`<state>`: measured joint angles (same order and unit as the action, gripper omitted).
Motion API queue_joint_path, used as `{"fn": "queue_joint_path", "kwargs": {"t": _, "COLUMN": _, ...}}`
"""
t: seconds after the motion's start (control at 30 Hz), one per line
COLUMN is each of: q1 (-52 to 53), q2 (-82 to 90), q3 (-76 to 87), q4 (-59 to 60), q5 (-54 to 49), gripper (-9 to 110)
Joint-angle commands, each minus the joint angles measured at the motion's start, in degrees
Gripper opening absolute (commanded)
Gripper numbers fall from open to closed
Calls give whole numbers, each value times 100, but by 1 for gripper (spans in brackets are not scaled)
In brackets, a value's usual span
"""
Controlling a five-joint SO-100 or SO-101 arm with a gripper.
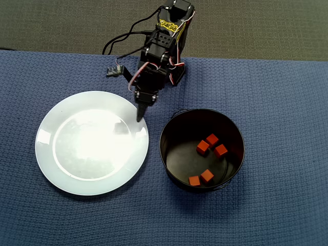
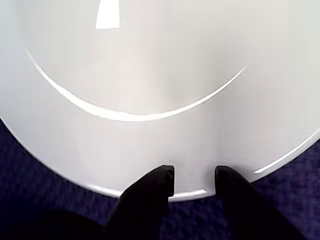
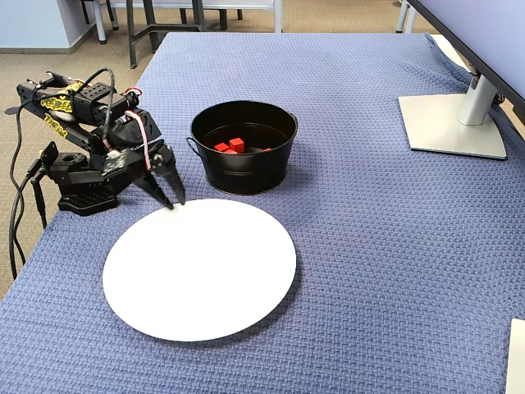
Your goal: Pick up the red cubes from the white plate and place them in the black recipient
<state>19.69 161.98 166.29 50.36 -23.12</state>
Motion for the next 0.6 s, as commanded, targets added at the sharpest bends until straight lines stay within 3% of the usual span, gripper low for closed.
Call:
{"fn": "queue_joint_path", "kwargs": {"t": 0.0, "q1": -413, "q2": 193, "q3": -70, "q4": 308, "q5": 211, "gripper": 0}}
{"fn": "queue_joint_path", "kwargs": {"t": 0.57, "q1": -853, "q2": 580, "q3": -53, "q4": 606, "q5": 879, "gripper": 0}}
